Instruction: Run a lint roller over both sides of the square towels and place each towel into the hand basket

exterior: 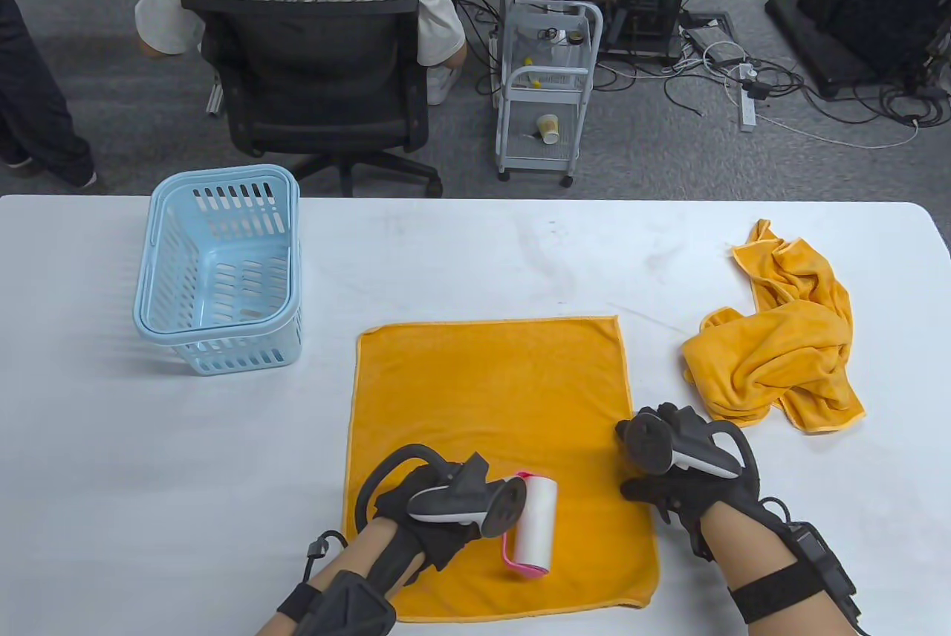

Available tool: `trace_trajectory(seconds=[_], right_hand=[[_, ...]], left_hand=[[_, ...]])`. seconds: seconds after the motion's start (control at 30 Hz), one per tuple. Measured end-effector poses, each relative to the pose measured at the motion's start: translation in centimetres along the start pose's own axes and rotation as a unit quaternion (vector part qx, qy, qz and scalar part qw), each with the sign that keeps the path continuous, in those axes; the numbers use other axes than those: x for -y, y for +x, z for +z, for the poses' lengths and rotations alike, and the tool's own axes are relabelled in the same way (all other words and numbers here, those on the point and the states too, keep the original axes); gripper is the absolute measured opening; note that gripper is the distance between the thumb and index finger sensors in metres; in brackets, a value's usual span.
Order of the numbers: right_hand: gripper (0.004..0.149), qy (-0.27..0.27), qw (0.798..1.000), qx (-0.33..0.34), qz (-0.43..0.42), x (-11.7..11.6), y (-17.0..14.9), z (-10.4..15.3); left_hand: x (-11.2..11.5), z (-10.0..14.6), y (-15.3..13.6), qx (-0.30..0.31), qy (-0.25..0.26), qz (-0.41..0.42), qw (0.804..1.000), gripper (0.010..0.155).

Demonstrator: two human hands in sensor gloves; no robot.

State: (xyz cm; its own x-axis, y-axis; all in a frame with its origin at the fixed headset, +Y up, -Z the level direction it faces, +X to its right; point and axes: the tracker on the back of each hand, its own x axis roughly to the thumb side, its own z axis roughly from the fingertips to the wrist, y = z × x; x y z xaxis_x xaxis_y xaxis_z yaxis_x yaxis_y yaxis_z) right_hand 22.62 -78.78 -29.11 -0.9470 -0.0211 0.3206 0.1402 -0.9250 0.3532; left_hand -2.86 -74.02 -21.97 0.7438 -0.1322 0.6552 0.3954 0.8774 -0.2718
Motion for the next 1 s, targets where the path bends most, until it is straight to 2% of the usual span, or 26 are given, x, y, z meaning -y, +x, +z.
trace_trajectory(seconds=[0.1, 0.2, 0.3, 0.47, 0.57, 0.7, 0.8, 0.87, 1.0], right_hand=[[0.086, 0.000, 1.000, 0.000, -0.001, 0.0, 0.0, 0.0], [0.086, 0.000, 1.000, 0.000, -0.002, 0.0, -0.1, 0.0], [0.086, 0.001, 1.000, 0.000, -0.001, 0.0, -0.1, 0.0], [0.086, 0.001, 1.000, -0.001, -0.001, 0.0, -0.1, 0.0], [0.086, 0.001, 1.000, -0.001, -0.002, 0.0, -0.1, 0.0], [0.086, 0.002, 1.000, -0.002, -0.004, 0.0, -0.1, 0.0], [0.086, 0.002, 1.000, -0.003, -0.006, 0.0, -0.1, 0.0], [0.086, 0.002, 1.000, -0.002, -0.006, 0.0, -0.1, 0.0], [0.086, 0.003, 1.000, -0.002, -0.007, 0.0, -0.1, 0.0]], left_hand=[[0.7, -0.3, 0.4, -0.005, -0.014, -0.039, 0.999, 0.059], [1.9, 0.2, -1.1, -0.038, -0.039, -0.077, 0.995, 0.057], [2.9, 1.5, -4.1, -0.084, -0.061, -0.073, 0.992, 0.055], [4.8, 4.1, -9.4, -0.174, -0.093, -0.102, 0.975, 0.055], [5.7, 5.1, -11.3, -0.203, -0.107, -0.098, 0.968, 0.055], [6.4, 5.8, -12.4, -0.204, -0.098, -0.066, 0.972, 0.054], [6.8, 6.4, -13.6, -0.200, -0.067, -0.003, 0.977, 0.055], [6.9, 7.1, -15.0, -0.215, -0.040, 0.038, 0.975, 0.056], [7.3, 8.5, -18.4, -0.269, -0.010, 0.105, 0.957, 0.058]])
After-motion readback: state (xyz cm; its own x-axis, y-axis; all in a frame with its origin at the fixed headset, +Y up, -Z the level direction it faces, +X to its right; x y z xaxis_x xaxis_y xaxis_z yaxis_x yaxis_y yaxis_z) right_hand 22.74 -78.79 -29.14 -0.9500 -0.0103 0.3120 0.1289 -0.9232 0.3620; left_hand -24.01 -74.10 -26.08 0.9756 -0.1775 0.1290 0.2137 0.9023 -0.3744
